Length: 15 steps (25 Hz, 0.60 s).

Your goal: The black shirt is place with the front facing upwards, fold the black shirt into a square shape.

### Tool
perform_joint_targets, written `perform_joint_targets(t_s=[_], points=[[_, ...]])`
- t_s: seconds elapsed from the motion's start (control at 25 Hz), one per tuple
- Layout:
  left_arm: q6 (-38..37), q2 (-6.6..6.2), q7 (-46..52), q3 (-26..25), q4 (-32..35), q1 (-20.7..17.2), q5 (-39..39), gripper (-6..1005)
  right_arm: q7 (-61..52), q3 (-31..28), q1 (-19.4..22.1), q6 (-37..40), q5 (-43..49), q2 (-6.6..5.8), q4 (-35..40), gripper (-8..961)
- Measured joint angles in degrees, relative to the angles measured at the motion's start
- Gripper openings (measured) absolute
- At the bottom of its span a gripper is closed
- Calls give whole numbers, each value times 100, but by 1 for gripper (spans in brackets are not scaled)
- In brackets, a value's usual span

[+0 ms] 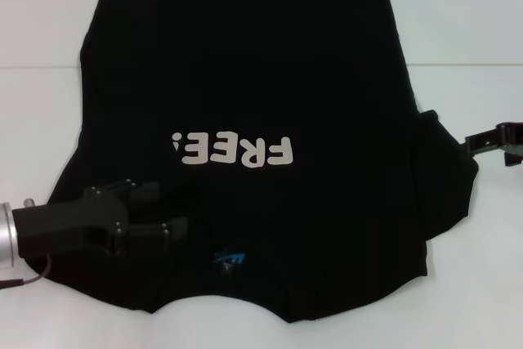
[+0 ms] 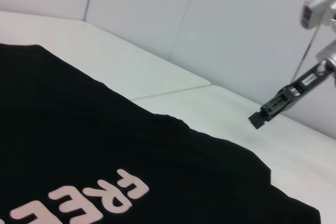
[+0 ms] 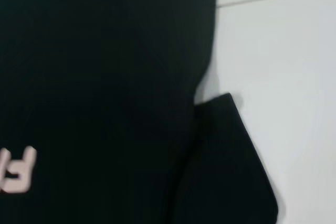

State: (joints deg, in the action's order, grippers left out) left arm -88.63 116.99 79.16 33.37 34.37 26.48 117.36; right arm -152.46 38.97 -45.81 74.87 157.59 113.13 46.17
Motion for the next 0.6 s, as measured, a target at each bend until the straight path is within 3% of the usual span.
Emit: perform_joint_targets(t_s=[0.12,0.32,0.6], points=[[-14,-10,-9,45,2,17,7,959,-33,17,-130,-142,155,41,-288,903],[-57,-25,-21,49,8,61,12,960,-35,16,-220,-292,144,2,-754,901],[-71,-28,-31,54,17,122,15,959,-19,16,-238,-406,146,27,-903,899]])
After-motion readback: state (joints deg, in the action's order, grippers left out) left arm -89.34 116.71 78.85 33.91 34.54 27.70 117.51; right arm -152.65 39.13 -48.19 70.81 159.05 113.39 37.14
